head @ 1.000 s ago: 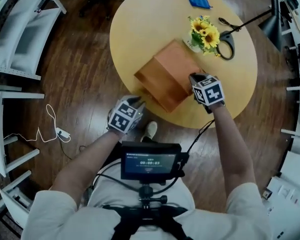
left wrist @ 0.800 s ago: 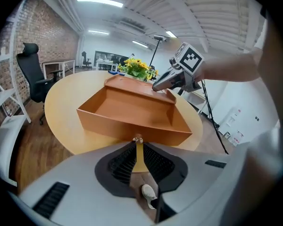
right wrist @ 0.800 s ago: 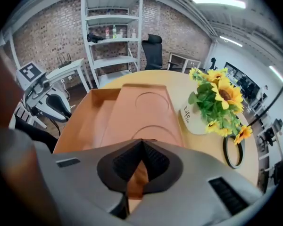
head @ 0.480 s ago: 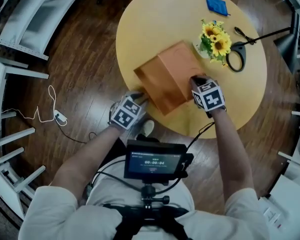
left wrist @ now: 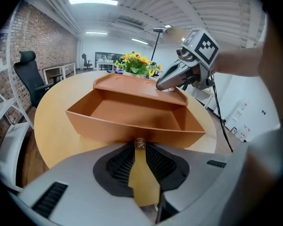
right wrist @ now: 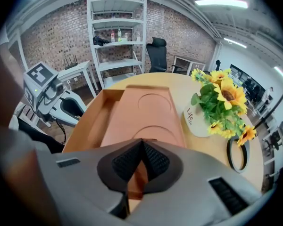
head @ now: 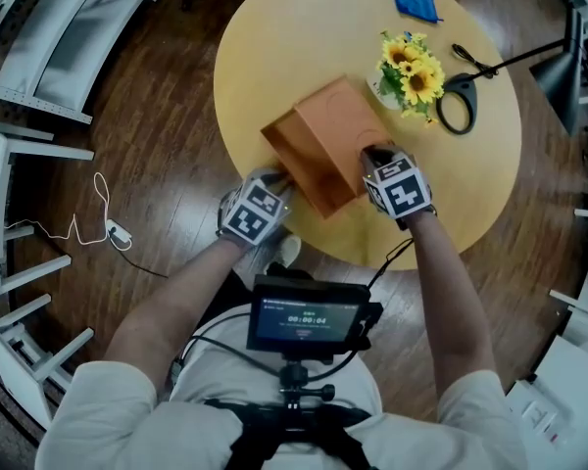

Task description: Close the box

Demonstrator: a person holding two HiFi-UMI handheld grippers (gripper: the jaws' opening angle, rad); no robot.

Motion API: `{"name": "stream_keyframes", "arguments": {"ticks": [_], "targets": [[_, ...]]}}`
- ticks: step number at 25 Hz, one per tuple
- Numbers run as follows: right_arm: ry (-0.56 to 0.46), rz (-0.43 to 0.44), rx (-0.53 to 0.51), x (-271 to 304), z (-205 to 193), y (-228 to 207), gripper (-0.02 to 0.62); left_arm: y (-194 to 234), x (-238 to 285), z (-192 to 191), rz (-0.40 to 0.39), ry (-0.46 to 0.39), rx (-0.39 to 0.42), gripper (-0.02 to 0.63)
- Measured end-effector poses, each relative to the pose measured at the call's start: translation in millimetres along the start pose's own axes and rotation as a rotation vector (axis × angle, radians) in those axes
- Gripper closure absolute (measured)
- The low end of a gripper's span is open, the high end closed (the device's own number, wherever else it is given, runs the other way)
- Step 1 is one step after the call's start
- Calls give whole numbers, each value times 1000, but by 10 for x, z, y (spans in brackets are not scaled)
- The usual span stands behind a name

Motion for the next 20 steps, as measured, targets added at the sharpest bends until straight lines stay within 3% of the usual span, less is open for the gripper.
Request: {"name": "stream_keyframes", "arguments": {"ticks": [10,16,20], "targets": [[13,-4,-8,23,-38,-2,592,109,591,496,-44,8,22,536],[18,45,-4,11,-9,-4,592,139,646,545,-64,25,-9,537],[18,33,-2,25,-38,-15,592,130,657,539,-70,34,-8,537]]}}
Point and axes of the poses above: the fingertips, and each gripper's own axes: x forward along the fingers, y to its left, z out of its top, the point moved 4 cm from there along -x, backward along the fingers, and after that the axes turned 11 degrees about -z, right-handed, at the moved point
